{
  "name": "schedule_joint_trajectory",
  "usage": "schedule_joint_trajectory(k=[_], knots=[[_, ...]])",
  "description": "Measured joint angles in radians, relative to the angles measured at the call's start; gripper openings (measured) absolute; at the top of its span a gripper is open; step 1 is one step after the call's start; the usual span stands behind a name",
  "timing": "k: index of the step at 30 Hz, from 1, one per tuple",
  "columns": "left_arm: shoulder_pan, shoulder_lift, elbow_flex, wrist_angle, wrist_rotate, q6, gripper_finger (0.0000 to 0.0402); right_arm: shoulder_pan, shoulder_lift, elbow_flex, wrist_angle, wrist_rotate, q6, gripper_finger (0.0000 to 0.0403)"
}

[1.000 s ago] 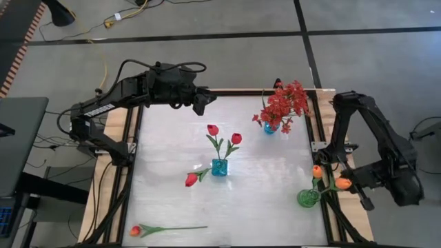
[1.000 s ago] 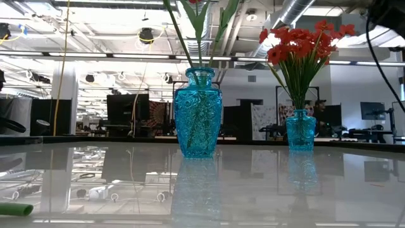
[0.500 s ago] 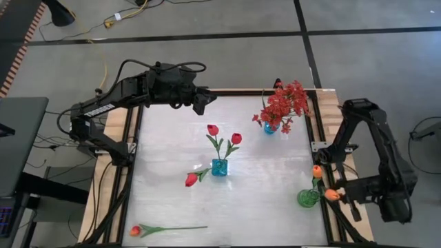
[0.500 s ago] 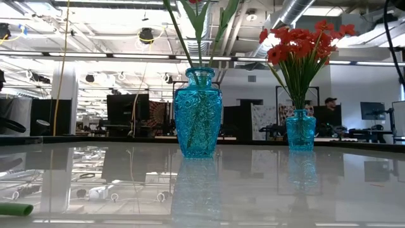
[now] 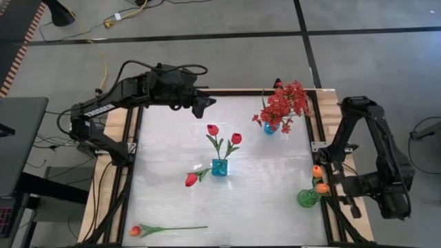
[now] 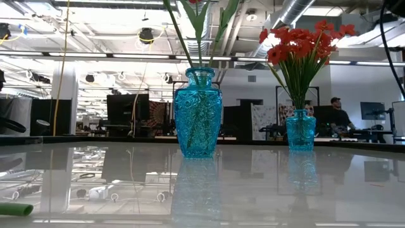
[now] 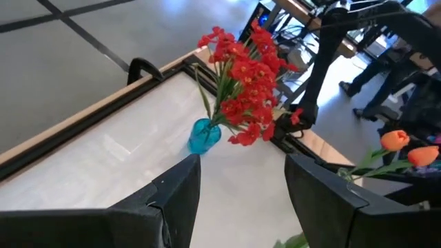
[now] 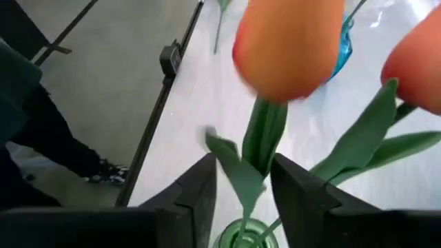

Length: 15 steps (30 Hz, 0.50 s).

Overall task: Sort flowers into vase by color
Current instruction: Put the top orange flower into the green vase, then put the orange flower into the green vase

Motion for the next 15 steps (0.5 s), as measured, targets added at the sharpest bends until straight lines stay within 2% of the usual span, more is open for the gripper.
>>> schedule_joint_trajectory(k=[7,11,15], knots=[[-0.002,0.0,0.0,-0.011,0.034,0.057,0.0198,0.0,-0.055,0.0,0.025,-0.123,0.071,0.0207],[-0.01,0.0,0.0,-0.014,0.077,0.106,0.0198,0.0,-0.098,0.0,0.025,-0.199,0.134,0.0211],[-0.034,0.0,0.0,-0.014,0.078,0.142,0.0198,0.0,-0.145,0.0,0.046,-0.269,0.22,0.0211]])
